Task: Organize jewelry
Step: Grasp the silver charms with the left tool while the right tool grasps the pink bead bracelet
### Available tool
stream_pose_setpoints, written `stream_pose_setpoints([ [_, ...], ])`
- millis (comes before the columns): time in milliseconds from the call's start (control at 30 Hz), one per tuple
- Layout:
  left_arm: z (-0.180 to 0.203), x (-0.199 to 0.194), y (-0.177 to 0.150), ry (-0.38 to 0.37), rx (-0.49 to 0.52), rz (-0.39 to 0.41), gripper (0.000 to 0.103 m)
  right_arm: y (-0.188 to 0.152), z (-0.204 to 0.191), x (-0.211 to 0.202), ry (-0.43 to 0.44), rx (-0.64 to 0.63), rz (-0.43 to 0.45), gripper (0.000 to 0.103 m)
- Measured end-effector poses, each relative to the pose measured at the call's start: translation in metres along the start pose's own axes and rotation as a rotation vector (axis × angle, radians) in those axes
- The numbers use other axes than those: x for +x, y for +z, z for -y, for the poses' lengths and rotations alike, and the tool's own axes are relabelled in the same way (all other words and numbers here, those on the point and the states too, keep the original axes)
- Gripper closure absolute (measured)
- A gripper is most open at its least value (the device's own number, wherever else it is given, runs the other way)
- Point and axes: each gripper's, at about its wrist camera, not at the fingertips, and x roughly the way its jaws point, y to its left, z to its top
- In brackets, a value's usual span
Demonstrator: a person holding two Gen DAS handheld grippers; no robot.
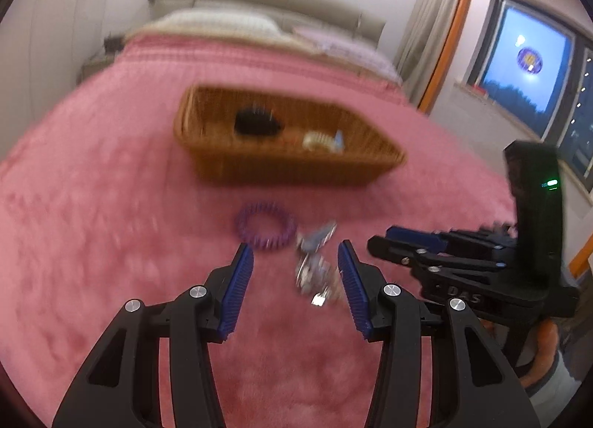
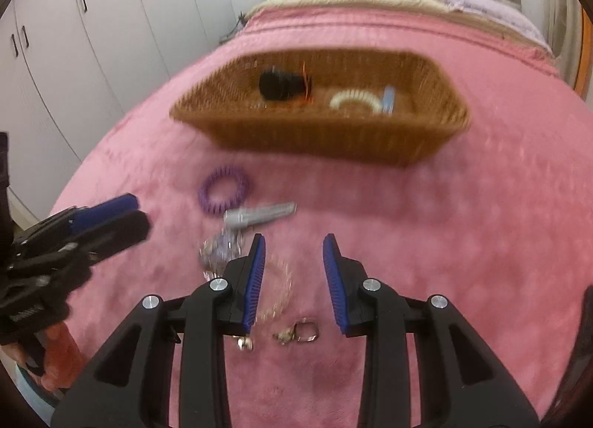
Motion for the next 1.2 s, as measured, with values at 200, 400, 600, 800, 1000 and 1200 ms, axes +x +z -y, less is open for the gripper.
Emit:
stream_pose_setpoints([
  [200,-0.001,0.03,-0.008,-0.005,-0.001,-0.107,0.058,-0.015,0.004,0.01,0.025,0.019,-0.013,0.074],
  [400,0.008,0.042,-0.01,0.0,0.031,-0.129,0.058,-0.016,-0.008,0.017,-0.014,-0.038,-0.023,0.094],
  [600,0.009,0.041,-0.014,0.0,0.03,-0.127,0.058,-0.016,0.006,0.007,-0.057,0.028,0.031,0.094],
  [800,0.019,0.05,-0.013,0.047,0.066,-0.143,0.058,-0.017,0.049,0.004,-0.007,0.219,0.044,0.094],
  [1000,0.03,0.049,-0.014,0.105,0.112,-0.127,0.092,-0.016,0.042,0.003,-0.051,0.175,0.051,0.094],
  [1200,0.011,0.028,-0.017,0.13,0.005,-0.081,0.096,-0.016,0.041,0.005,-0.047,0.175,0.051,0.094],
])
